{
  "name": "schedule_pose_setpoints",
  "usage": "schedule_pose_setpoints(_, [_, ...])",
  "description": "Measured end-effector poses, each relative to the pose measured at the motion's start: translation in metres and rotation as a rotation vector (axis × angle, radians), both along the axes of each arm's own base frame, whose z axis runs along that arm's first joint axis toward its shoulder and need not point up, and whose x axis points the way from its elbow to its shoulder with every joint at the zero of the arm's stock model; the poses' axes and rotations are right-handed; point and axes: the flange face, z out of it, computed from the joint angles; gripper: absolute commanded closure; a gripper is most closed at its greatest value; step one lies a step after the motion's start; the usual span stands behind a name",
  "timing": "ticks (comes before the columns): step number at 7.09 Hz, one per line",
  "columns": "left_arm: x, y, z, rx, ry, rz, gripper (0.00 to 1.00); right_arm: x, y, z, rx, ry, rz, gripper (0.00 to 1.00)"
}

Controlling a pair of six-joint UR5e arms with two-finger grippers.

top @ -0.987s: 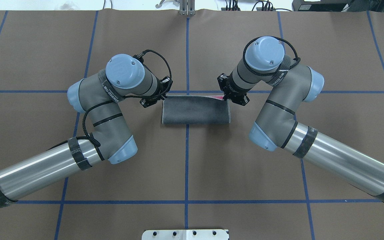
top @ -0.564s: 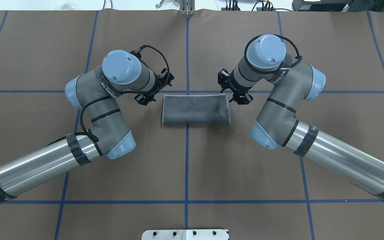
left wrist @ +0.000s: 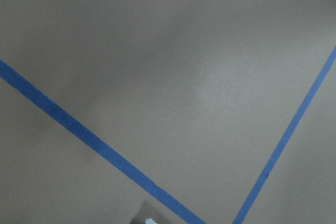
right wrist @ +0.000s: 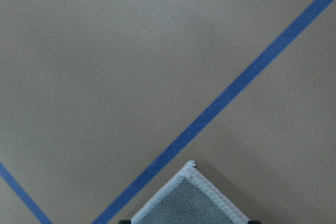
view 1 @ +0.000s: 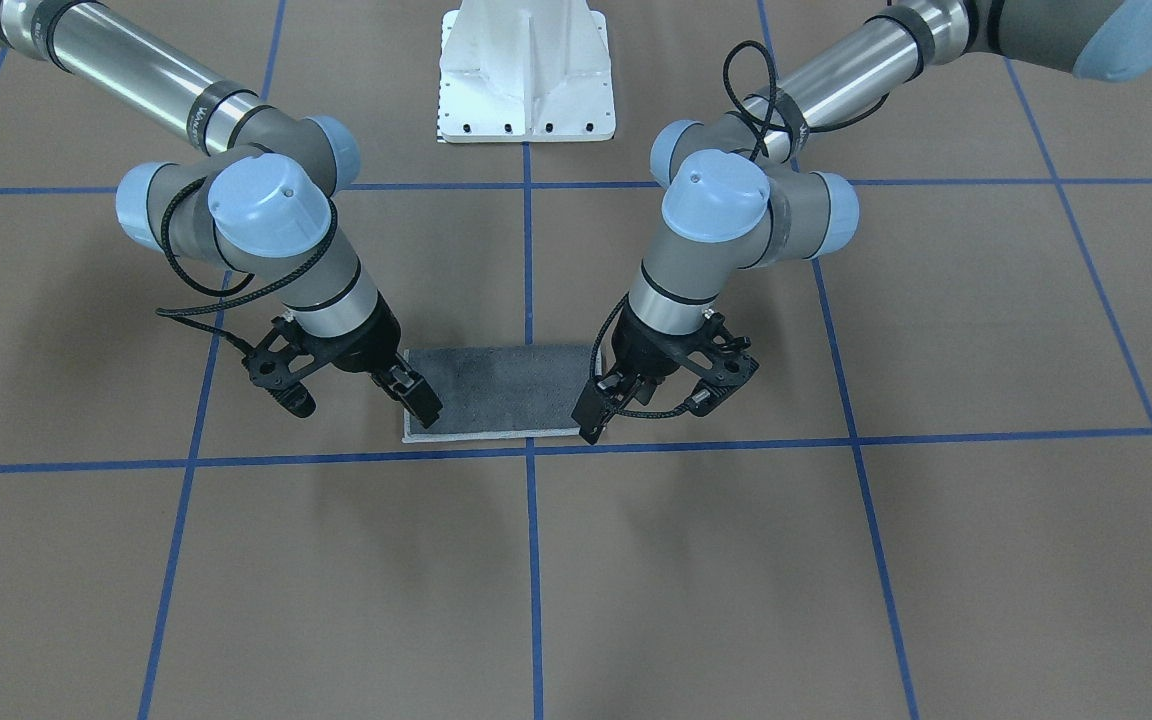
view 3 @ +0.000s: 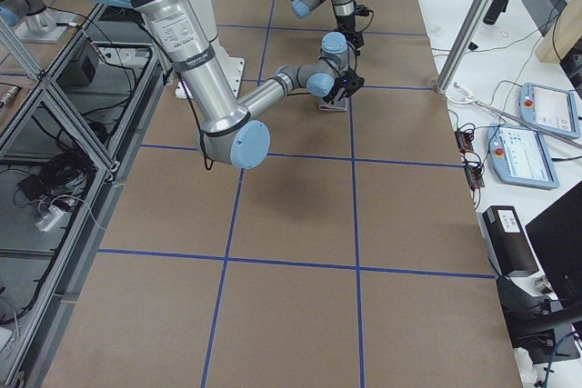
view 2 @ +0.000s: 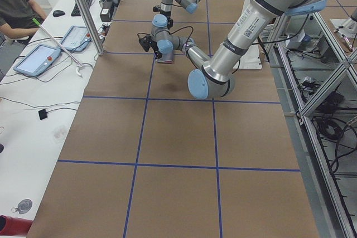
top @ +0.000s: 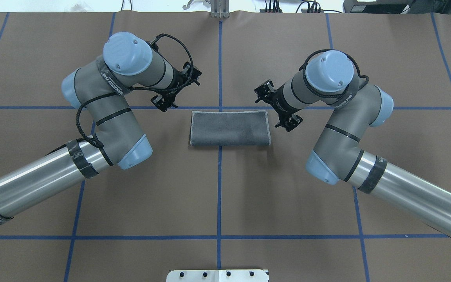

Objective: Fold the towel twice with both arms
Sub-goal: 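Raise both grippers away from the folded towel, then lower the right gripper and grasp the folded towel's end nearest it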

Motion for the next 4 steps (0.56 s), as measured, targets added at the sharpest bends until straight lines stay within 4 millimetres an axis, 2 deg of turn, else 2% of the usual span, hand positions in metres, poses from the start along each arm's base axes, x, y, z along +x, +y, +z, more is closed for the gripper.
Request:
schedule_pose_setpoints(2, [-0.004,-0.002,0.000,-0.005,0.002,0.001,0.00,-0.010,0.021,0.008,-0.109,-0.053,0.067,0.24])
schedule_pose_setpoints(4, [-0.004,-0.002,0.002,-0.008,0.000,0.000,0.00,-0.035,0.050,0.013,-0.192,-0.055,0.120,0.33])
